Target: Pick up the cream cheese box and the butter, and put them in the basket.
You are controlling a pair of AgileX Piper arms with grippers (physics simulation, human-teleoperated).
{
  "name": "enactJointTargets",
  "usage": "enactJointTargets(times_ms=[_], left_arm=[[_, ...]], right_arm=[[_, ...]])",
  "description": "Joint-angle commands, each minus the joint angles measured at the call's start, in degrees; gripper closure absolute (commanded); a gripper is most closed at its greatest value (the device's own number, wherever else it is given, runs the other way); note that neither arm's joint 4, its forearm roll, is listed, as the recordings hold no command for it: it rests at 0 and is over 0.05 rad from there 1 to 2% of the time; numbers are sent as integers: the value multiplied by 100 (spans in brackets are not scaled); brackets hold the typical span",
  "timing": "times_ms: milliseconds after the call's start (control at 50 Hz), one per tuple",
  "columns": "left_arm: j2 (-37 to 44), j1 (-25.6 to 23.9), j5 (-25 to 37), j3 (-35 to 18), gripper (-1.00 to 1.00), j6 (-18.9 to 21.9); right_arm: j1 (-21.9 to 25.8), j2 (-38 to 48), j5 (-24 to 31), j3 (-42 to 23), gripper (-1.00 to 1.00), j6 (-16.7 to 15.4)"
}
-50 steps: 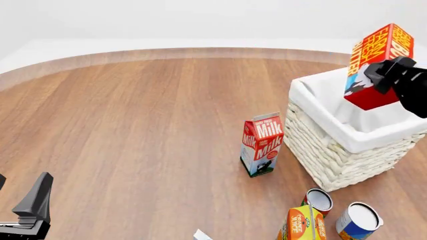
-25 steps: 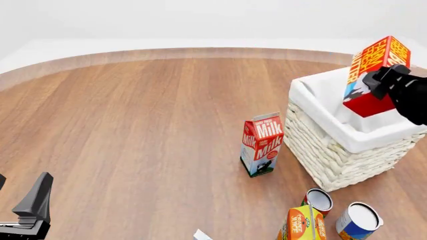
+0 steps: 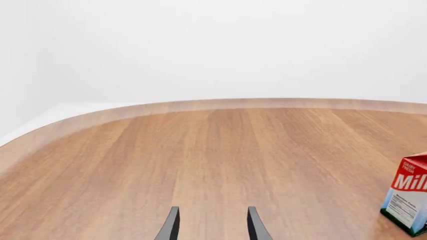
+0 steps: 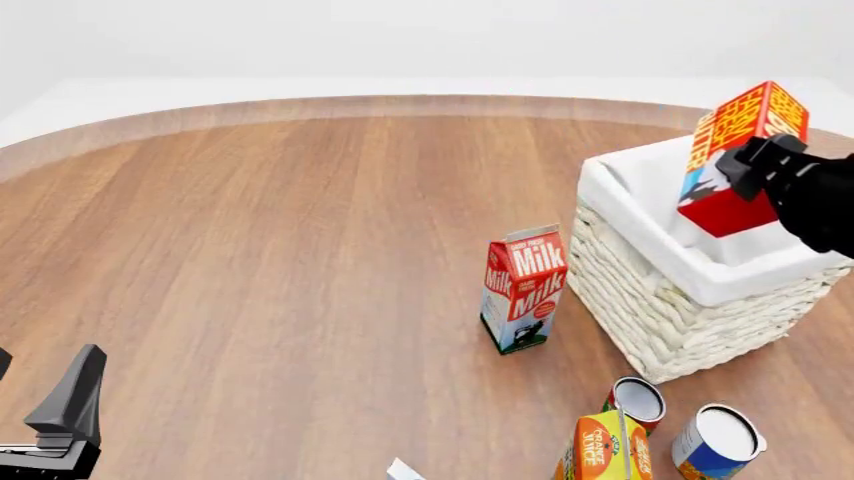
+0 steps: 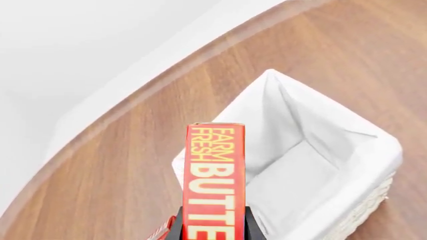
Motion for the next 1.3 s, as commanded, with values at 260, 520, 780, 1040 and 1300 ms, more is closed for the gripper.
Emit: enactJointTargets(times_ms=[260, 520, 780, 1040, 1300], left_arm=[[0, 0, 0, 0, -100, 0], [0, 0, 0, 0, -100, 0], [0, 0, 0, 0, -100, 0], [0, 0, 0, 0, -100, 0], [0, 0, 0, 0, -100, 0]], right_arm=[[11, 276, -252, -185, 100, 160], [-58, 449, -340, -194, 100, 197], [-89, 513, -315, -250, 100, 174], [-90, 707, -480, -225, 100, 162], [-101, 853, -576, -245, 100, 158]])
